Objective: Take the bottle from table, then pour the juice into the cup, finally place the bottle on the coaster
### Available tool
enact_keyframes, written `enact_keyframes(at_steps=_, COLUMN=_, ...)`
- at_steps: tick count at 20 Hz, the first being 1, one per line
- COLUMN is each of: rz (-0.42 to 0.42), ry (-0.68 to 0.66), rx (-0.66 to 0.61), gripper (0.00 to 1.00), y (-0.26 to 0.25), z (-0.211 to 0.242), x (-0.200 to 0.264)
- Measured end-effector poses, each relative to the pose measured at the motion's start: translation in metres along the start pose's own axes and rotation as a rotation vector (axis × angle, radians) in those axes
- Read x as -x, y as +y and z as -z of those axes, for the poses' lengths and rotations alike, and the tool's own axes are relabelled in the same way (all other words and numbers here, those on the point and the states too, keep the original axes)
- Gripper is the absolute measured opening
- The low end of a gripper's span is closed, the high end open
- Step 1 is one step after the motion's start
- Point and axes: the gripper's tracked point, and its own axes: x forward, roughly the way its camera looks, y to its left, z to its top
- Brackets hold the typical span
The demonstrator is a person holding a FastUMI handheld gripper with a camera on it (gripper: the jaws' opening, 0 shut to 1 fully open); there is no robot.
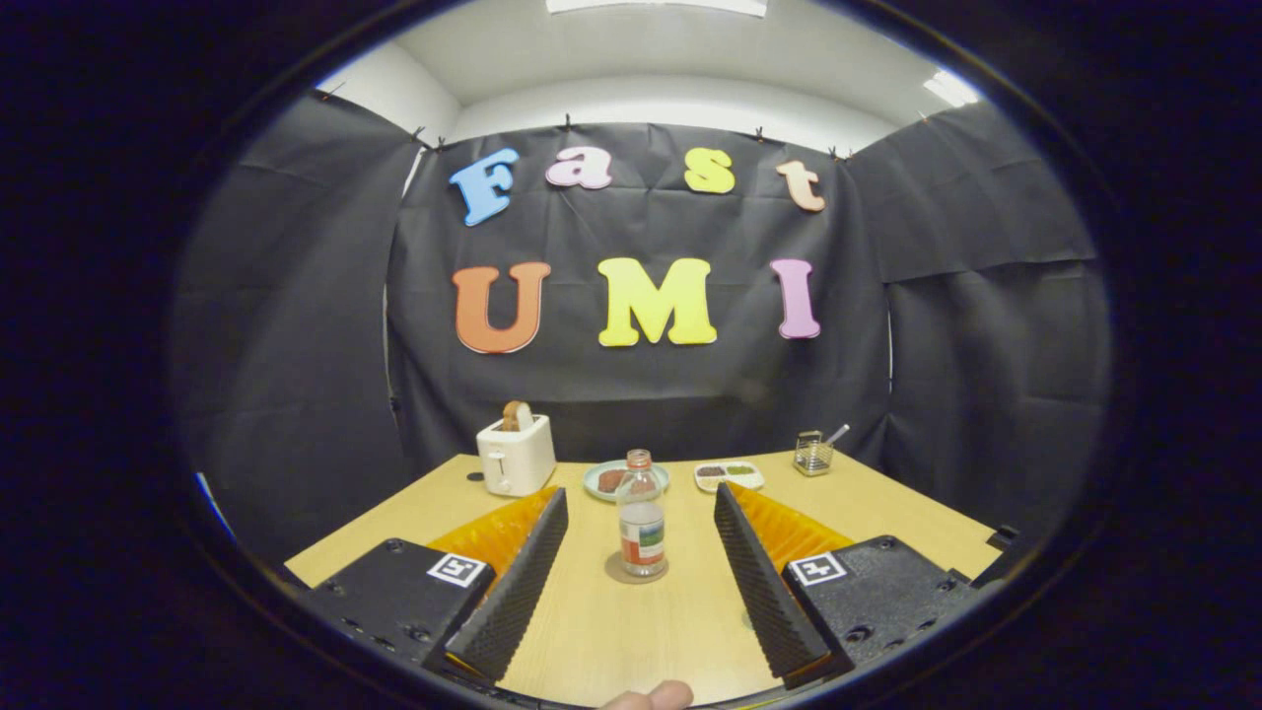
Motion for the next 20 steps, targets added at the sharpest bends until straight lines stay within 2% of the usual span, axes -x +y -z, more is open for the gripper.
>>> enact_keyframes(at_steps=6, rz=0.026, ry=0.002, rx=0.033, gripper=0.96, y=-0.013, z=-0.023, x=0.044)
enact_keyframes(at_steps=13, rz=0.039, ry=-0.067, rx=0.047, gripper=0.96, y=-0.022, z=-0.068, x=0.084)
enact_keyframes(at_steps=20, rz=0.051, ry=-0.077, rx=0.024, gripper=0.96, y=-0.027, z=-0.079, x=0.105)
